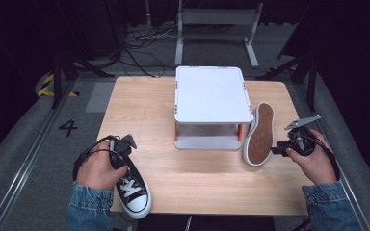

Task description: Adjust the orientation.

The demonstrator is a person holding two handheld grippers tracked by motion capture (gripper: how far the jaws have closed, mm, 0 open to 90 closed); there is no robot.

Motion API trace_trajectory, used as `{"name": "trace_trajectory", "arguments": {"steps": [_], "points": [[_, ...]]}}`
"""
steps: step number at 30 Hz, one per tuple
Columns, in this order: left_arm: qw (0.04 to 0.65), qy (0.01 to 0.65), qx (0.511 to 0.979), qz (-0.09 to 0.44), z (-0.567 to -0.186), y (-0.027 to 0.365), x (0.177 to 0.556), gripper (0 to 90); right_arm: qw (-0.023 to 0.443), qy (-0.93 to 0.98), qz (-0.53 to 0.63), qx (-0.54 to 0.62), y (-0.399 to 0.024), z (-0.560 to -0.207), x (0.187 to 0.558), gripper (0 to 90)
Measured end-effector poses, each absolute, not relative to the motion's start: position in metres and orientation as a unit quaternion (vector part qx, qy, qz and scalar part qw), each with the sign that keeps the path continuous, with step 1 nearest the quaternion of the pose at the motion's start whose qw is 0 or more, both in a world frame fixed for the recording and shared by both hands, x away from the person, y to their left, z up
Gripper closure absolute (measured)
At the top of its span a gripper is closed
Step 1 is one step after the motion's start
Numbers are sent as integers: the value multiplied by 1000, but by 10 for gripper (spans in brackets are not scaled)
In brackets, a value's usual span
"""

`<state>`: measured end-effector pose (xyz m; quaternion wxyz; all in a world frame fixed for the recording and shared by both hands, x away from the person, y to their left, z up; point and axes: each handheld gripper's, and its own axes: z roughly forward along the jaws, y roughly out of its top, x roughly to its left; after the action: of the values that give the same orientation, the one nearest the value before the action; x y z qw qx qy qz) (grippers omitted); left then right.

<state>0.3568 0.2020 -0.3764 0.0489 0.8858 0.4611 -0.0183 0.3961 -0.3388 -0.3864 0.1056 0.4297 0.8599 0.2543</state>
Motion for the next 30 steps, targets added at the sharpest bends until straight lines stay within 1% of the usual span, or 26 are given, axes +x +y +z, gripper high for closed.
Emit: {"name": "trace_trajectory", "arguments": {"steps": [2,4,5,6,7,8,11,12,13,15,18,19,20,21,22,23,24,25,26,27,28,30], "points": [[100,484,869,-21,-367,205,355,842,106,858,258,432,-341,-387,395,604],[133,489,862,-11,-362,206,356,852,106,857,258,433,-343,-386,394,604],[133,489,862,-11,-362,206,356,857,106,857,257,433,-343,-387,394,604],[148,495,856,-3,-360,205,357,858,107,856,256,435,-343,-387,393,604],[187,504,843,10,-355,201,359,859,108,856,255,436,-343,-387,392,604],[187,504,843,10,-355,201,359,860,108,856,255,436,-343,-387,392,604],[266,517,813,27,-347,192,367,860,109,857,256,434,-344,-387,392,604],[278,524,805,30,-347,188,371,860,110,856,253,437,-344,-387,391,604],[285,529,799,35,-348,180,377,859,110,856,254,437,-344,-387,391,604],[279,535,797,35,-356,168,389,858,108,857,253,437,-344,-388,390,604],[248,533,808,34,-375,154,403,856,108,859,253,432,-343,-388,389,602],[252,531,808,38,-377,154,404,870,109,860,253,430,-343,-389,389,602],[249,531,809,41,-377,154,405,862,108,859,253,431,-344,-389,389,601],[256,521,813,39,-375,157,405,829,109,860,251,431,-345,-389,389,601],[272,511,815,26,-371,161,406,731,108,858,254,433,-346,-390,389,600],[263,502,823,32,-367,164,406,548,108,857,253,435,-347,-390,389,598],[248,471,844,70,-363,167,405,446,108,857,253,436,-348,-390,389,598],[248,471,844,70,-363,167,405,380,108,857,253,436,-348,-390,389,598],[243,451,854,91,-360,171,405,380,109,858,252,435,-348,-391,388,597],[237,438,861,100,-358,174,406,306,109,857,251,437,-348,-391,386,591],[215,413,878,113,-356,175,410,274,109,858,249,436,-349,-392,385,588],[192,379,897,123,-356,173,415,257,112,858,247,436,-350,-392,384,587]]}}
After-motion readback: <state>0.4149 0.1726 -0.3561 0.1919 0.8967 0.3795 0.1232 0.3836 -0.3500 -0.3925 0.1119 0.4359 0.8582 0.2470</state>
